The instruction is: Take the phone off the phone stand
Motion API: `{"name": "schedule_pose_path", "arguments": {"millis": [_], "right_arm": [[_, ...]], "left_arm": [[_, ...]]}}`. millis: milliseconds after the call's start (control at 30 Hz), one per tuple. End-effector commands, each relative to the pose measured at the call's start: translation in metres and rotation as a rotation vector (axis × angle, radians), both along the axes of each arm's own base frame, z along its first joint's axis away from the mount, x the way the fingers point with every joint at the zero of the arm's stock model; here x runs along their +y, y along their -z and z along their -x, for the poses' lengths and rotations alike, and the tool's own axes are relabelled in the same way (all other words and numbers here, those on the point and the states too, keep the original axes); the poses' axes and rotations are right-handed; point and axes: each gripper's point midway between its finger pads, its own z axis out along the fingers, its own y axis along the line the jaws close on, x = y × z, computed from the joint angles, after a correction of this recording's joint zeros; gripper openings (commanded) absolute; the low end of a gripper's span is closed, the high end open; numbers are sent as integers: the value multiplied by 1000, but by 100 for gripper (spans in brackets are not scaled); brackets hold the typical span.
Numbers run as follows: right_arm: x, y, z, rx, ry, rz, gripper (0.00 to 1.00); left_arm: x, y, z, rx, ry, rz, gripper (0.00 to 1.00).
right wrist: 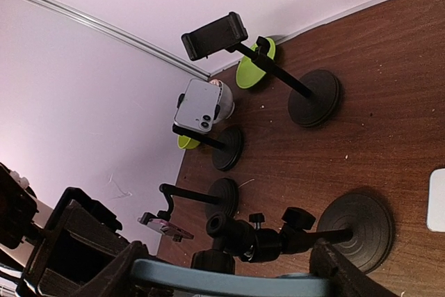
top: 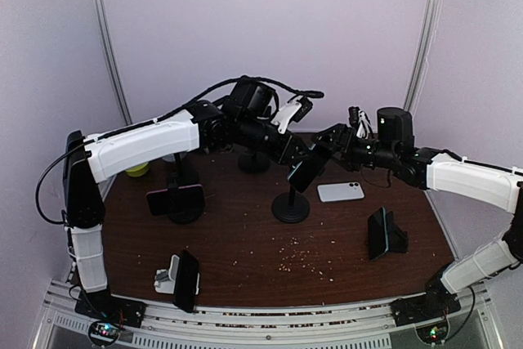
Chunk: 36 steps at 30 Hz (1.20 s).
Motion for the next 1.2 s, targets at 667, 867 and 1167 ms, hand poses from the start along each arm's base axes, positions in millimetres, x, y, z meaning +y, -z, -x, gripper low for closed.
{"name": "schedule_pose_path", "arguments": {"millis": [667,867,1167], "right_arm": [[-48,-77,-20,-205,158,17,0],[-60,-87,-24,-222,185,26,0],[-97,-101,-42,-188,285,38,0]], "left_arm": [[12,-28,28,24,71,45,0],[13,-32,27,18,70,52,0],[18,-39,23,-16,41,42,0]]}}
